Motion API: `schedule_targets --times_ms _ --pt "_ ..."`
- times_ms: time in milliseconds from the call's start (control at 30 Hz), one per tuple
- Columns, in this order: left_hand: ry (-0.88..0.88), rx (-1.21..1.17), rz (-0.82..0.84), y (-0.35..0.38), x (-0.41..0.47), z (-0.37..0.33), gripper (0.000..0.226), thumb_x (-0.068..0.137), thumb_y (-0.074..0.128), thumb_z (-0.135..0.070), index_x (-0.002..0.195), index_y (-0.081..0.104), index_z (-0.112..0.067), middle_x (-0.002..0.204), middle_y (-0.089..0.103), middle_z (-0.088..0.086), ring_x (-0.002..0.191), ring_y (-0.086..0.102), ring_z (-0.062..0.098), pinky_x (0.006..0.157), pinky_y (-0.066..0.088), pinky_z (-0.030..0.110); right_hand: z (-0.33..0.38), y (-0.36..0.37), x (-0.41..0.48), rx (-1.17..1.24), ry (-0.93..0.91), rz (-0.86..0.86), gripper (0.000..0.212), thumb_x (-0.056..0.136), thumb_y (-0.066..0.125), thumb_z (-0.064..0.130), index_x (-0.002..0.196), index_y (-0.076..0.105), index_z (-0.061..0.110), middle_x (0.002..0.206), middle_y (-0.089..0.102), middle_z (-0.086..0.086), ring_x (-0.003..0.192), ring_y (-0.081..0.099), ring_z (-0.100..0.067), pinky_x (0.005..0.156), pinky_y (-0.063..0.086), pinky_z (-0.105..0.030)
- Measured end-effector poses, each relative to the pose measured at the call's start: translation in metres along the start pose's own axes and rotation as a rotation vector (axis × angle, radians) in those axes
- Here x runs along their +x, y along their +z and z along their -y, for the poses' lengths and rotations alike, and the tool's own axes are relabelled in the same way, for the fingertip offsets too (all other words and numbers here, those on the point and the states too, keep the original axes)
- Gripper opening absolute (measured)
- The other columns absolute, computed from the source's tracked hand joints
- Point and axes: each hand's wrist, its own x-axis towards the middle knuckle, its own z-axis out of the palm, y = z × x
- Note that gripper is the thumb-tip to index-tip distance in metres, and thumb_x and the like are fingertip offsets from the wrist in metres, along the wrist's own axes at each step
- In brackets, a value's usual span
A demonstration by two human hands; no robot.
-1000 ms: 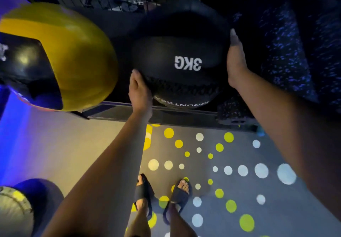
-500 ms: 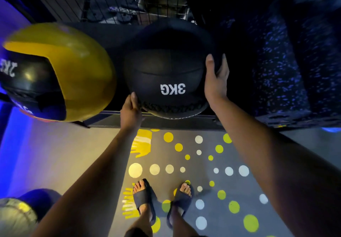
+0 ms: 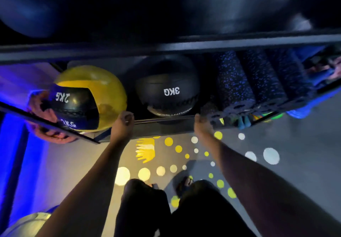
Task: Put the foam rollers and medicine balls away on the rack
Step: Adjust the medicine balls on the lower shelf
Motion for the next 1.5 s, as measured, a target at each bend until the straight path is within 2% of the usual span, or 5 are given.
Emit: schedule_targets --times_ms 433,667,967,1167,1500 --pt "0.045 0.084 -0.085 -0.176 0.056 0.095 0.018 0.098 0.058 -0.014 0.109 0.066 -0.003 0.109 0.069 0.028 0.105 0.063 0.045 0.082 0.045 0.042 0.134 0.163 -0.107 -0.222 -0.398 0.157 0.027 0.101 0.048 0.03 0.106 0.069 0.014 0.112 0.072 -0.015 0.107 0.066 -0.035 0.088 0.052 -0.038" --pt "0.092 0.126 0.105 -0.263 0.107 0.184 0.038 0.09 0.066 -0.018 0.126 0.062 -0.007 0.116 0.067 0.025 0.114 0.059 0.041 0.093 0.049 0.044 0.196 0.269 -0.164 -0.214 -0.336 0.154 0.038 0.103 0.047 0.026 0.139 0.056 0.019 0.138 0.061 -0.015 0.125 0.058 -0.036 0.097 0.046 -0.039" --pt "0.073 0.09 0.123 -0.276 0.15 0.215 0.068 0.072 0.042 -0.051 0.117 0.059 -0.003 0.117 0.063 0.016 0.11 0.059 0.035 0.092 0.048 0.046 0.19 0.3 -0.169 -0.302 -0.278 0.146 0.05 0.102 0.048 0.041 0.147 0.045 0.02 0.138 0.06 -0.013 0.128 0.054 -0.036 0.099 0.045 -0.038" --pt "-0.02 0.23 0.127 -0.28 0.22 0.248 0.05 0.084 0.042 -0.03 0.132 0.047 -0.019 0.127 0.059 0.017 0.124 0.053 0.039 0.105 0.045 0.049 0.192 0.334 -0.152 -0.346 -0.262 0.13 0.053 0.098 0.052 0.053 0.13 0.054 0.01 0.12 0.068 -0.018 0.118 0.061 -0.039 0.089 0.05 -0.04" --pt "-0.051 0.495 0.191 -0.258 0.276 0.245 0.045 0.099 0.055 -0.034 0.127 0.058 0.001 0.113 0.066 0.03 0.11 0.061 0.047 0.094 0.051 0.046 0.203 0.367 -0.114 -0.176 -0.175 0.13 0.045 0.109 0.036 0.037 0.115 0.067 0.006 0.119 0.07 -0.014 0.115 0.061 -0.037 0.085 0.043 -0.036"
